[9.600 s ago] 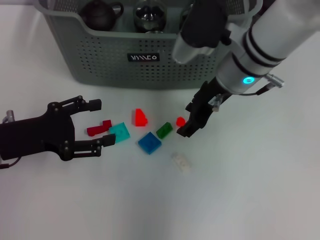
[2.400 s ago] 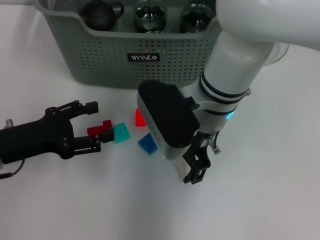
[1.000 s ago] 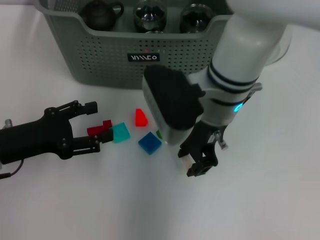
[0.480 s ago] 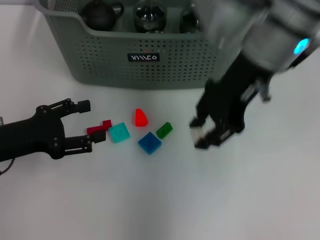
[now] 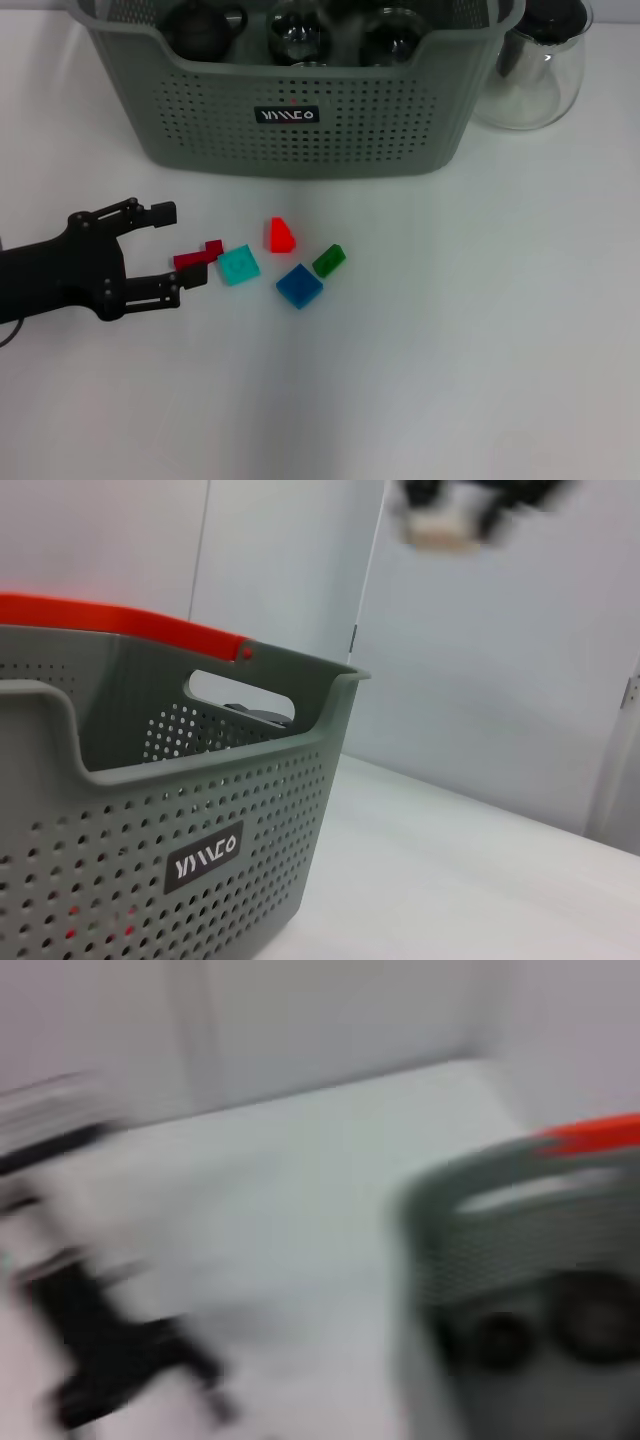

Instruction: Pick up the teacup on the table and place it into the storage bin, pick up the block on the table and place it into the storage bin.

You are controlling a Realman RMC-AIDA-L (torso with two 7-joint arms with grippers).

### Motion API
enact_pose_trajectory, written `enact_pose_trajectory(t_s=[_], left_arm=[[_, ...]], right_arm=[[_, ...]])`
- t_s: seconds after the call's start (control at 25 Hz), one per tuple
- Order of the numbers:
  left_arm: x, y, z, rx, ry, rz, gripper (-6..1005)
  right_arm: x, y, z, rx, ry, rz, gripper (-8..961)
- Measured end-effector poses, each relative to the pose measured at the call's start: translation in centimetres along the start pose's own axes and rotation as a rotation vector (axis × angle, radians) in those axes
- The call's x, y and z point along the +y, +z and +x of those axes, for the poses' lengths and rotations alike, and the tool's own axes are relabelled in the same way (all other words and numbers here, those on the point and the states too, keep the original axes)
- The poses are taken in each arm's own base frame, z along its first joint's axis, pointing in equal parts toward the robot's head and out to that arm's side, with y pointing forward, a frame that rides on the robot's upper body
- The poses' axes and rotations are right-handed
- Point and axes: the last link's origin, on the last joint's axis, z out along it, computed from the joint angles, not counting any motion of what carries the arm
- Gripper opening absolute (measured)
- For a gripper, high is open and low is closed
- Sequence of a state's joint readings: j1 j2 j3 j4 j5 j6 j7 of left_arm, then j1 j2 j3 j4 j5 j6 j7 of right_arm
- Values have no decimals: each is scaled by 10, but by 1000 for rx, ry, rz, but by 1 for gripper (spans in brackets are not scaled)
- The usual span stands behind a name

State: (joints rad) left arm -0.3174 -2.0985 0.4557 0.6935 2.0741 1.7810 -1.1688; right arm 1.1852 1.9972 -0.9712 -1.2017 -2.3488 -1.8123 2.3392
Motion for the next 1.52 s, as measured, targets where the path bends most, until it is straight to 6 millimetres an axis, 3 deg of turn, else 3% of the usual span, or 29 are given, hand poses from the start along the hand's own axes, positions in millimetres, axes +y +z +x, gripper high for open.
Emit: enact_pose_trajectory(t_s=[0.12, 0.28, 0.56, 0.76, 1.16, 1.36, 1.52], left_arm=[[0, 1, -1, -2, -2, 0, 885], [0, 3, -1, -1, -3, -3, 885], [0, 4, 0, 0, -1, -4, 886], [1, 3, -1, 0, -4, -3, 885], [1, 2, -2, -1, -5, 0, 885], [1, 2, -2, 0, -5, -3, 886], [1, 2, -1, 1, -5, -5, 886]], right_arm=[[-22, 9, -9, 22, 54, 128, 443], [-41, 38, -11, 90, 59, 247, 443], [-49, 89, 0, 147, 33, 304, 445], [-50, 108, 10, 165, 32, 314, 450], [-50, 106, 18, 183, 51, 315, 458], [-47, 95, 15, 146, 32, 338, 695], [-37, 70, 6, 26, 18, 330, 781]])
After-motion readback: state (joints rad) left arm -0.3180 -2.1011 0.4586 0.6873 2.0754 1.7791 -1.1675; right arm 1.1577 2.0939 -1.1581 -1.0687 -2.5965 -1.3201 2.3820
